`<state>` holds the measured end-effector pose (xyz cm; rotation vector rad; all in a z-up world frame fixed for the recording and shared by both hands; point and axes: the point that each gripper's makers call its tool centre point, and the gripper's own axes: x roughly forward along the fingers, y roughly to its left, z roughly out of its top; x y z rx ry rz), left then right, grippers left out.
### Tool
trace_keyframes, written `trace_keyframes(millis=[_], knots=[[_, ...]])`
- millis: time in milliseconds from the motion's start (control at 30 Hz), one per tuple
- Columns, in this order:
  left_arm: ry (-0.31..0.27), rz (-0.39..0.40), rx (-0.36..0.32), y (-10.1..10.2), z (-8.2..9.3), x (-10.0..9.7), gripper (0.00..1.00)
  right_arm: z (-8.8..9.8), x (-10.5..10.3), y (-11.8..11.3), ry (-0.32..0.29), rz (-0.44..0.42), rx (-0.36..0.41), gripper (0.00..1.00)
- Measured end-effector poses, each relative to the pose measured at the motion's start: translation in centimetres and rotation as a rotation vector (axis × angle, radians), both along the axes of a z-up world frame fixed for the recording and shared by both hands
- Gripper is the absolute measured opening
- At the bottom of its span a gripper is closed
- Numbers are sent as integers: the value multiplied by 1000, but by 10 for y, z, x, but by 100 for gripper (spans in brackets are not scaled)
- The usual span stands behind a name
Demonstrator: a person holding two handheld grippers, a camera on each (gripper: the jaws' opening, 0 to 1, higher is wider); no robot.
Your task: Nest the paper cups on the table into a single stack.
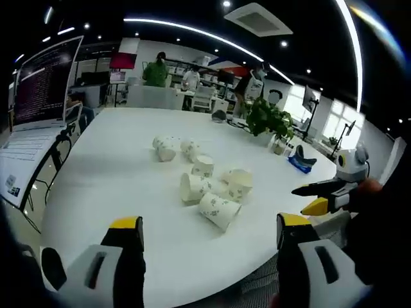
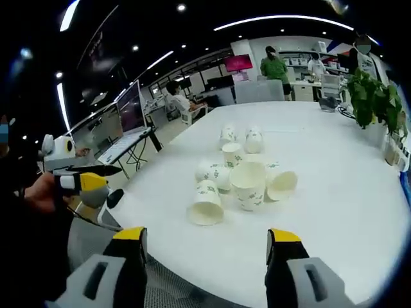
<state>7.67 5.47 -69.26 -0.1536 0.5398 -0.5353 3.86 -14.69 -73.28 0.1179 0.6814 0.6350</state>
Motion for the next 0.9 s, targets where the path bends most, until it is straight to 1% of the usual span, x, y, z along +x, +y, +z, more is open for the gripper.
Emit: trace_keyframes(millis=[167,367,600,700,800,900], knots=[[-3,3,-1,-1,0,1,84,-4,-2,3,9,15,-2,76],[5,-3,4,-2,-6,0,84,-2,-2,7,6,17,4,76],[12,-17,3,-7,-5,-3,83,-3,-2,8,8,15,1,76],[12,-32,1,-11,-7,-2,83,-4,-3,8,7,8,-3,76],[18,-58,8,-17,-9,-2,83,-5,-1,9,9,-16,9,76],[20,-83,20,-21,-11,0,83,-3,-2,14,3,-8,8,76]])
